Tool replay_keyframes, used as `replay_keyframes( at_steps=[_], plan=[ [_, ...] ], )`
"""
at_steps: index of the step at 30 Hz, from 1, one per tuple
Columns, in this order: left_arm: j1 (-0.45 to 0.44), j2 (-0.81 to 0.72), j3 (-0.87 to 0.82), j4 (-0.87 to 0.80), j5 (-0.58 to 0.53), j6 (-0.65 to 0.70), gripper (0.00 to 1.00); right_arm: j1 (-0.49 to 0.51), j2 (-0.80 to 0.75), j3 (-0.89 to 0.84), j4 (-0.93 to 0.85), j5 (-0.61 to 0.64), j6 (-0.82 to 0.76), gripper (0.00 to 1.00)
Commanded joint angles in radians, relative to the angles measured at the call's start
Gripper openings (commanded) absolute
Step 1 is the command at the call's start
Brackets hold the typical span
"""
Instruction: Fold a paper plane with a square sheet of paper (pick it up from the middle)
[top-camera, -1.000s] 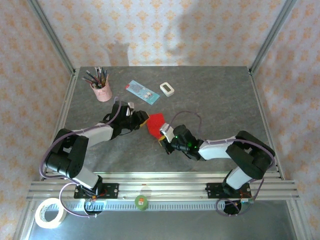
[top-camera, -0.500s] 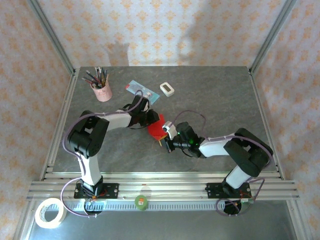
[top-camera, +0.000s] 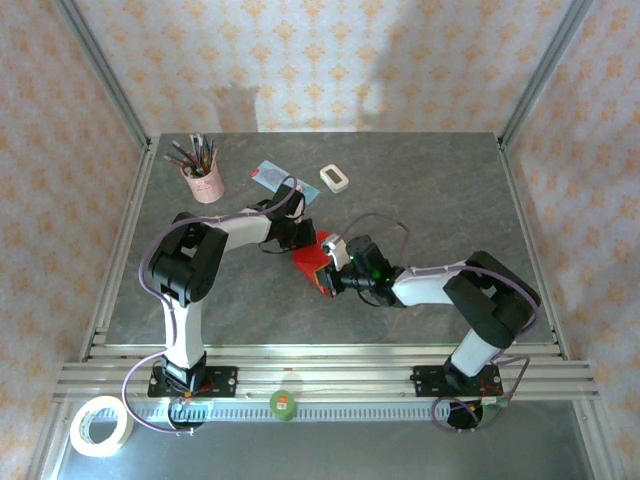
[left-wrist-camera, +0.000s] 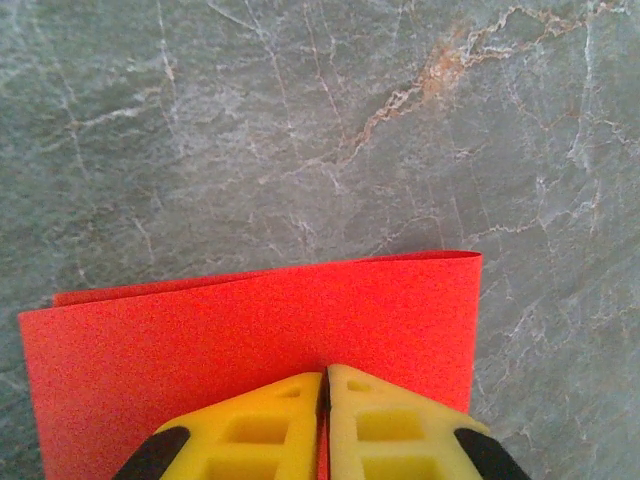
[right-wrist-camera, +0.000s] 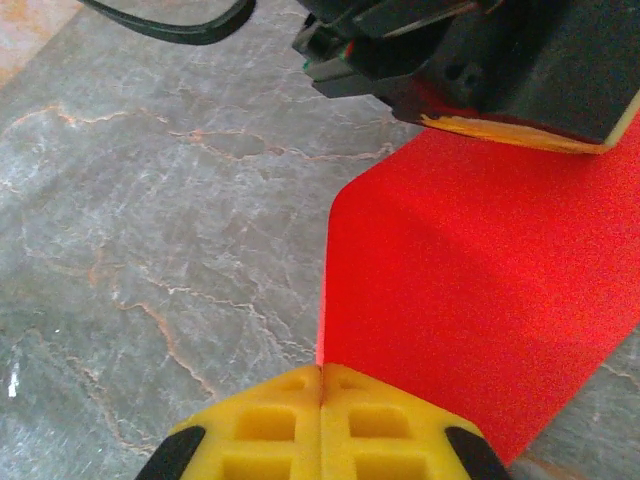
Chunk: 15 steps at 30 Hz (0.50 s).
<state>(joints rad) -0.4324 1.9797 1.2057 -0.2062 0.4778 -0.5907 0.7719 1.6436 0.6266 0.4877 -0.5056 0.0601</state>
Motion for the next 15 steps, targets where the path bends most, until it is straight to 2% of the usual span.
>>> replay_keyframes(
  at_steps=[1,6,15],
  plan=[
    [-0.008,0.044,0.009,-0.096,-0.031,0.056,0.12,-0.008,0.025,0.044,-0.066,0.076,0.032,0.02],
    [-0.009,0.048,0.006,-0.092,-0.028,0.058,0.12,-0.01,0.048,0.06,-0.106,0.124,0.073,0.02],
    [-0.01,0.045,-0.002,-0.083,-0.022,0.056,0.12,-0.01,0.073,0.074,-0.13,0.133,0.115,0.02]
  ],
)
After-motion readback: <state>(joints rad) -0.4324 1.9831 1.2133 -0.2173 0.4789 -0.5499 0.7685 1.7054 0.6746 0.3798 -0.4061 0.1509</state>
